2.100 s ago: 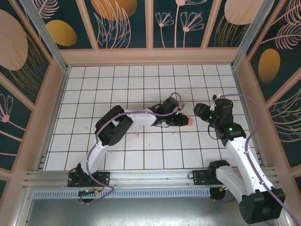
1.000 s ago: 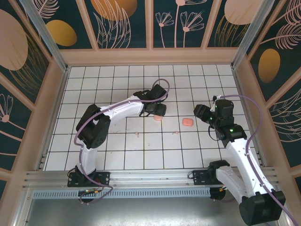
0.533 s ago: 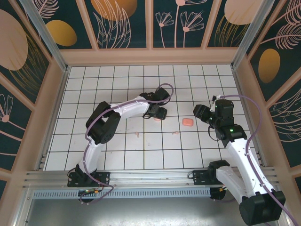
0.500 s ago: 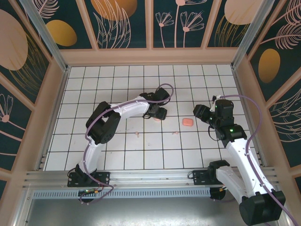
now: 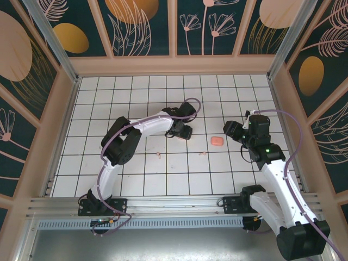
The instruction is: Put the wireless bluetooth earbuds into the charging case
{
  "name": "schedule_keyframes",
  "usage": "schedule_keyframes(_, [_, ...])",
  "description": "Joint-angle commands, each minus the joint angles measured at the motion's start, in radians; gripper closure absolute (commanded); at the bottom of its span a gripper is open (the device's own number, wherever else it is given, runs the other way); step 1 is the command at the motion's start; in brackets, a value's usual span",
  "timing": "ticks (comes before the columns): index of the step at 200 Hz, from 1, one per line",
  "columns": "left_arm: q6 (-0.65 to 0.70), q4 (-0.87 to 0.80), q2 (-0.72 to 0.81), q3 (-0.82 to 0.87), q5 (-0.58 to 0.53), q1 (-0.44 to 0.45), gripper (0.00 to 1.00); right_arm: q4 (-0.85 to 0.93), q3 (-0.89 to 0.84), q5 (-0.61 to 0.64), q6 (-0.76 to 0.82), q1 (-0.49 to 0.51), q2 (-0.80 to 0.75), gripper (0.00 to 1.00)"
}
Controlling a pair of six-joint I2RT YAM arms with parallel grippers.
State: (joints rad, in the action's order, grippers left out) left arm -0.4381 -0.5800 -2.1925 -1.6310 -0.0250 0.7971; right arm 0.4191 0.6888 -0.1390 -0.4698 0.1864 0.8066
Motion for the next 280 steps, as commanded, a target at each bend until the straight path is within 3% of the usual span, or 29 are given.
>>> schedule_keyframes(1, [0.014, -0.018, -0.003, 0.001, 0.024, 0.005, 0.52, -0.008, 0.009, -0.011, 0.012, -0.007, -0.004, 0.44])
schedule_keyframes(14, [0.019, -0.017, 0.009, 0.011, 0.016, 0.005, 0.57, -0.007, 0.01, -0.015, 0.014, -0.007, -0.006, 0.44])
schedule_keyframes(49, [0.067, 0.051, 0.108, 0.095, -0.018, 0.005, 0.6, -0.007, 0.009, -0.047, 0.025, -0.007, -0.005, 0.44])
schedule_keyframes(74, [0.149, 0.201, 0.231, 0.243, -0.024, 0.007, 0.66, -0.037, 0.016, -0.157, 0.048, -0.007, 0.035, 0.44])
schedule_keyframes(152, [0.449, 0.751, 0.664, 0.779, 0.238, 0.008, 0.66, -0.188, 0.006, -0.601, 0.033, -0.004, 0.193, 0.5])
schedule_keyframes(199, [0.566, 0.772, 0.711, 0.831, 0.382, 0.012, 0.67, -0.168, 0.007, -0.661, 0.034, 0.086, 0.229, 0.5])
schedule_keyframes(280, [0.677, 0.734, 0.735, 0.822, 0.398, 0.054, 0.66, -0.183, 0.031, -0.665, 0.012, 0.25, 0.335, 0.48])
